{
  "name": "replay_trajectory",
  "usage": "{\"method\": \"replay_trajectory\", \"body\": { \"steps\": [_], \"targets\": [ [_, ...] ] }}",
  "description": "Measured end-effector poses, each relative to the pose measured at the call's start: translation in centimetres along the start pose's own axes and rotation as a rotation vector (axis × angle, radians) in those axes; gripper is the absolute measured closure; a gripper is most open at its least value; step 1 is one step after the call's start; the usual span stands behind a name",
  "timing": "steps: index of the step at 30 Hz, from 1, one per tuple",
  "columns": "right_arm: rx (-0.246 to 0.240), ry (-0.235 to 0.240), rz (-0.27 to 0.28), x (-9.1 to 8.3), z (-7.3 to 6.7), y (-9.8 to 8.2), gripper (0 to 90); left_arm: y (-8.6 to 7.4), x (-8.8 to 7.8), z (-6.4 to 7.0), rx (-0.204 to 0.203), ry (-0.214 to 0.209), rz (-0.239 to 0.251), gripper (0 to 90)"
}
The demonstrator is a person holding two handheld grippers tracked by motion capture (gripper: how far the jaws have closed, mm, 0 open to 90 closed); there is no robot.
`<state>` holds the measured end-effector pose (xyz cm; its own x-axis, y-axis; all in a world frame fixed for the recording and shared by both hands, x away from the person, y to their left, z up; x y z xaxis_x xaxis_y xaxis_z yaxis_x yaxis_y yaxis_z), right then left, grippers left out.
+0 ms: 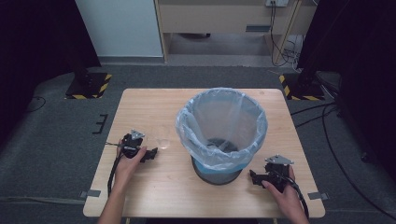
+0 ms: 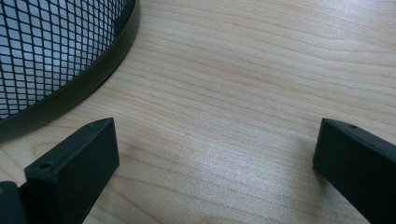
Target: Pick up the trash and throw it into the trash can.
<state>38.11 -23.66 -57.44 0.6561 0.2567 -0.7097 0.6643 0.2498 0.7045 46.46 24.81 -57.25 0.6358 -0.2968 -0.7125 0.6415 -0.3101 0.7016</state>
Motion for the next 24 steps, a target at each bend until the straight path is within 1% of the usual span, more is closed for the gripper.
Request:
{"method": "replay_trajectory", "body": {
  "steps": [1,2,3,4,5,6,7,8,11,14,17,18,19,21,24],
  "targets": [
    [0.0,0.0,0.0,0.0,0.0,0.0,0.3,0.0,-0.1,0.1,0.011,0.005,0.006,1.1],
    [0.0,0.0,0.0,0.0,0.0,0.0,0.3,0.0,-0.1,0.1,0.011,0.005,0.006,1.3],
    [-0.003,0.0,0.001,0.0,0.0,0.0,0.3,0.0,-0.2,0.3,0.032,0.014,0.014,1.3],
    [-0.005,-0.001,0.001,0.0,0.0,0.0,0.4,0.0,-0.3,0.5,0.049,0.019,0.019,3.2],
    [-0.005,0.0,0.002,0.0,0.0,0.0,0.4,0.0,-0.6,0.9,0.074,0.032,0.018,3.2],
    [-0.005,0.0,0.002,0.0,0.0,0.0,0.4,0.0,-0.6,0.9,0.074,0.032,0.018,4.1],
    [-0.004,0.001,0.001,-0.1,0.0,0.0,0.3,0.0,-0.7,1.3,0.076,0.024,0.019,4.2],
    [-0.004,0.001,0.001,-0.1,0.0,0.0,0.3,0.0,-0.7,1.3,0.076,0.024,0.019,4.1],
    [-0.008,0.005,0.001,-0.1,0.0,-0.1,0.3,0.3,-1.0,1.7,0.08,0.012,0.042,4.1],
    [-0.013,0.007,0.004,-0.1,0.1,-0.1,0.4,0.6,-1.1,2.3,0.074,-0.025,0.058,3.9],
    [-0.014,0.007,0.004,-0.1,0.1,-0.1,0.4,0.9,-1.1,2.8,0.072,-0.04,0.076,4.2],
    [-0.014,0.008,0.004,-0.1,0.1,-0.1,0.4,1.1,-1.1,2.9,0.072,-0.042,0.079,4.2],
    [-0.014,0.007,0.004,-0.1,0.1,-0.1,0.3,1.3,-1.1,3.1,0.085,-0.039,0.083,4.3],
    [-0.013,0.007,0.004,-0.1,0.1,-0.1,0.3,1.4,-1.2,3.2,0.087,-0.037,0.091,5.1],
    [-0.014,0.007,0.004,-0.1,0.1,-0.1,0.4,2.0,-1.0,3.5,0.089,-0.048,0.123,5.3]
  ]
}}
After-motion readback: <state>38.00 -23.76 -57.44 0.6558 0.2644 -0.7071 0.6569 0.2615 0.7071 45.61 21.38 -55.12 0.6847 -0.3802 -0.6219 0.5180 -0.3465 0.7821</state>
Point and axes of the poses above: each handheld gripper's, and its own axes: x roughly forward along the jaws, y roughly out of its top, z roughly to its right, the point moved 5 cm from there along x, roughly forward along the jaws
